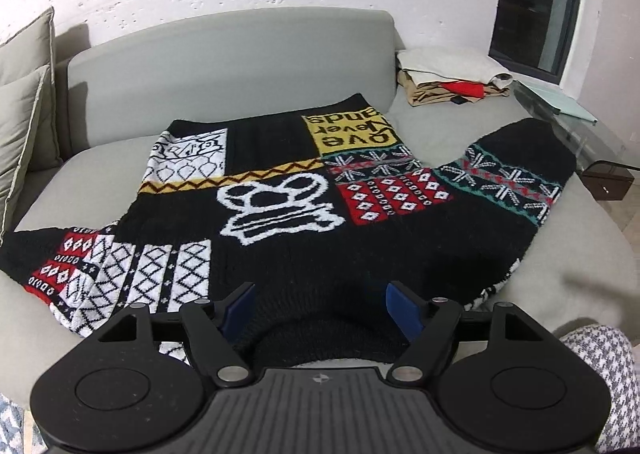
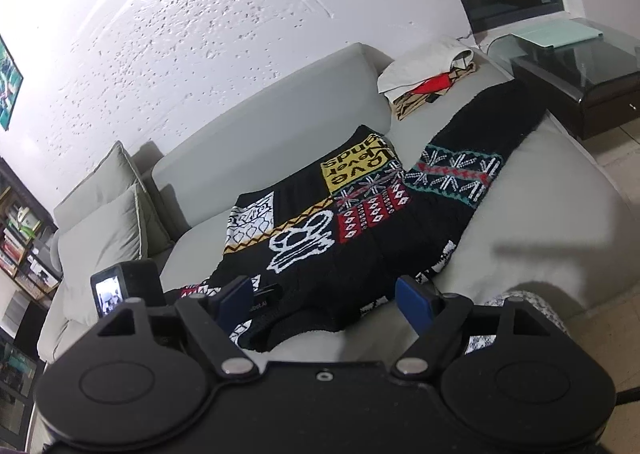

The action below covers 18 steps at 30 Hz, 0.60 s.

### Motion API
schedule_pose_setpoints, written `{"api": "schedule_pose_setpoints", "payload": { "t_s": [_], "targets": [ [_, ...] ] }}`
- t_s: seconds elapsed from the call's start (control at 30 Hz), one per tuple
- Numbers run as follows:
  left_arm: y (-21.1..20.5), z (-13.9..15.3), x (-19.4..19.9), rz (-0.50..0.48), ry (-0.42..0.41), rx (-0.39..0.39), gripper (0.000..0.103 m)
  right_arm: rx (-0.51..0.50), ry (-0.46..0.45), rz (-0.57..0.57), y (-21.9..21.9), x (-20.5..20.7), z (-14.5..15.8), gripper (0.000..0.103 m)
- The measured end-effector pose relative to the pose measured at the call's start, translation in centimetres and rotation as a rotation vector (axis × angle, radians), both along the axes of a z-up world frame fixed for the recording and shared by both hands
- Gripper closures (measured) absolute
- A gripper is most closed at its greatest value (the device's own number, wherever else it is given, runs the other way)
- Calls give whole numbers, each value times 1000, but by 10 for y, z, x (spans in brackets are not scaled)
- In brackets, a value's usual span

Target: Fold clothes

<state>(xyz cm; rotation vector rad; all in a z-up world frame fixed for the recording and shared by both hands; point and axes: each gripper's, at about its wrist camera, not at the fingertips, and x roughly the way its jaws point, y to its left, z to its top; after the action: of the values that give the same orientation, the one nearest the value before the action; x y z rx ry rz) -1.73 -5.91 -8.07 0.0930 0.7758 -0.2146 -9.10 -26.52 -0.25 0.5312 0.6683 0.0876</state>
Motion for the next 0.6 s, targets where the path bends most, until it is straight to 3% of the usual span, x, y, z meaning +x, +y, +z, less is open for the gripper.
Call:
{"api": "schedule_pose_setpoints", "payload": {
  "t_s": [0.6],
  "targets": [
    [34, -14, -3, 77, 13, -25, 25, 20, 18, 56, 13, 21, -18, 23]
  ]
}}
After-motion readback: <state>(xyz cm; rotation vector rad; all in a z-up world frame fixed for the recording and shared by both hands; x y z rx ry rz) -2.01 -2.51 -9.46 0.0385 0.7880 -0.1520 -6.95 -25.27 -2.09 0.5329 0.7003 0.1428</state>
